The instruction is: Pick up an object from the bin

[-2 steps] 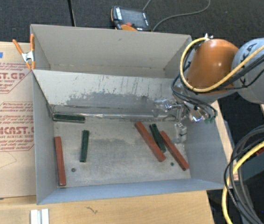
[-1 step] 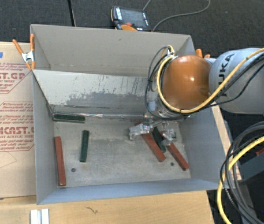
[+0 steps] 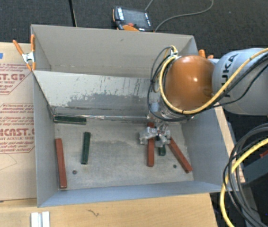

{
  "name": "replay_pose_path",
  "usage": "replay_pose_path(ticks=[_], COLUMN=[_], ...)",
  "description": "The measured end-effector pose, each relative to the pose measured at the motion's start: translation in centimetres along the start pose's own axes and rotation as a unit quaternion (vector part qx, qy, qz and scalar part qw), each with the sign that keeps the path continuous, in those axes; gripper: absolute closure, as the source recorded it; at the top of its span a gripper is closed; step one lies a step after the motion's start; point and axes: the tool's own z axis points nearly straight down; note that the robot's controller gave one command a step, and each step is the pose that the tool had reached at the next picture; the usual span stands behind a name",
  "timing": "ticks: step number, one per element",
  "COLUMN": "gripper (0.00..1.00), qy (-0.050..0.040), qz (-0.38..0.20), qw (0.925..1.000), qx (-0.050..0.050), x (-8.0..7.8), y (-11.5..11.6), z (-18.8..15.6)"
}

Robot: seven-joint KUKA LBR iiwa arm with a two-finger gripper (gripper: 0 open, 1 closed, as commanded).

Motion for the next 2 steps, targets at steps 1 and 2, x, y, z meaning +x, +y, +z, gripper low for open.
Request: replay_pose_path(ticks=[1,2], gripper=[1.00,1.00], qy=[0.0002,0.0005], qz=[-0.013,-0.019], qw=[0.9999,0.9998], qx=[0.002,0.001], x=[-1.6,-1.1], y=[4.4,4.1], z=[-11.3,-14.6])
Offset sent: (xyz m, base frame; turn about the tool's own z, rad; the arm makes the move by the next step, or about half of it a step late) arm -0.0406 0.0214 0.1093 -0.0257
